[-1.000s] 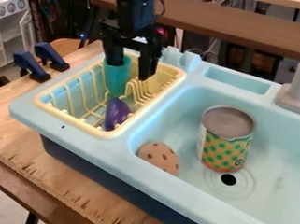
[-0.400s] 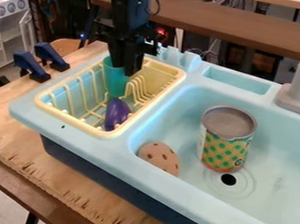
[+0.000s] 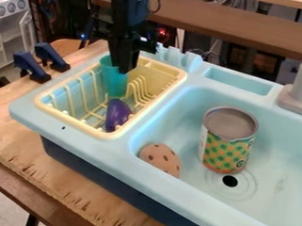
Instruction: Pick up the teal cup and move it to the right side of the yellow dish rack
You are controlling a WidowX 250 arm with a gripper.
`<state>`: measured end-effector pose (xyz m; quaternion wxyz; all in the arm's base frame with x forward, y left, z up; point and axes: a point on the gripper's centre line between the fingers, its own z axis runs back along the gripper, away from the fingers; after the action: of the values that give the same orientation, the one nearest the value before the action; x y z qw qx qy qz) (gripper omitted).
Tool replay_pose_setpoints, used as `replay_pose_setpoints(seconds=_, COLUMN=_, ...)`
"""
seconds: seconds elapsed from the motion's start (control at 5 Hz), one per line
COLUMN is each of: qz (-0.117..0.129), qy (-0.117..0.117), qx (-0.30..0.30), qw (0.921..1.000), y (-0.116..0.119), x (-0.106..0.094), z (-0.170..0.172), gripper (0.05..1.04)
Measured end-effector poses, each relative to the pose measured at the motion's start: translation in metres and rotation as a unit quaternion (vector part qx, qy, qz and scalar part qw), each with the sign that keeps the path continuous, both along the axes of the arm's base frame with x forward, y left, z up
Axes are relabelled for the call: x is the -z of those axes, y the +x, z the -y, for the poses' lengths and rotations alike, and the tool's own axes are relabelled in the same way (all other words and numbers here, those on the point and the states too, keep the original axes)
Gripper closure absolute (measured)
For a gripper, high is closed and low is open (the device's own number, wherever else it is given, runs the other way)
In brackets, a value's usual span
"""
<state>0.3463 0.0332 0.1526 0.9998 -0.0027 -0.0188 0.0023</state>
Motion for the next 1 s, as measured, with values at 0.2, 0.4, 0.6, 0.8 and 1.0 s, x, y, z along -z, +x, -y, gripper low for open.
replay_pose_setpoints(seconds=0.2, qz=0.004, qy=0.034, qx=0.007, qw=0.9994, y=0.005, x=-0.021, z=0.013, gripper=0.991)
replay_pose_setpoints(seconds=0.4, qz=0.013, qy=0.072, qx=0.033, qw=0.9967, y=0.008, x=-0.044, z=0.031, gripper=0.991)
replay_pose_setpoints(seconds=0.6, qz=0.023, qy=0.08, qx=0.061, qw=0.9947, y=0.011, x=-0.067, z=0.05, gripper=0.991)
replay_pose_setpoints(seconds=0.8, qz=0.014, qy=0.067, qx=0.068, qw=0.9953, y=0.009, x=-0.06, z=0.058, gripper=0.991)
replay_pose_setpoints(seconds=1.0, qz=-0.025, qy=0.043, qx=0.056, qw=0.9972, y=-0.001, x=-0.03, z=0.055, gripper=0.991)
